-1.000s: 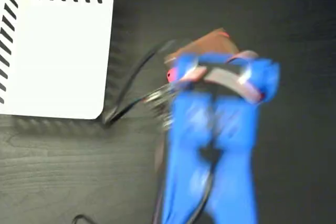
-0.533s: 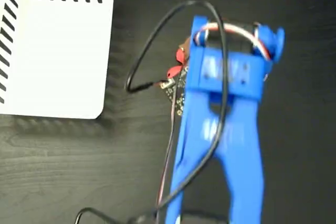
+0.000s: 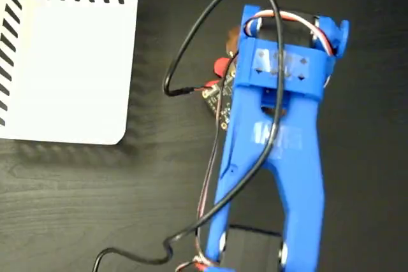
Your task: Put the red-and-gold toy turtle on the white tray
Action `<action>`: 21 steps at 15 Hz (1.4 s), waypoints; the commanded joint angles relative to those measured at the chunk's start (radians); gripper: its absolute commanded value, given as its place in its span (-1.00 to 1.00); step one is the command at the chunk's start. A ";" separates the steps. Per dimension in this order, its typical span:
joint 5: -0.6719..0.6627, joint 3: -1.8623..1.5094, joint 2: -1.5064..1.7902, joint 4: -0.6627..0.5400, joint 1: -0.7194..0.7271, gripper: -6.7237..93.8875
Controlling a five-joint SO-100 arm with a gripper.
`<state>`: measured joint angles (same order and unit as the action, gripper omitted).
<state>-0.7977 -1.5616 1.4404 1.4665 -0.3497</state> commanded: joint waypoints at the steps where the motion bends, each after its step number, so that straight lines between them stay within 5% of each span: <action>1: -0.009 0.037 0.015 -0.023 -0.011 0.31; 21: -0.044 -0.083 -0.150 -0.252 -0.035 0.25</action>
<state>-0.8345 -1.6490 1.2609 1.2164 -0.3774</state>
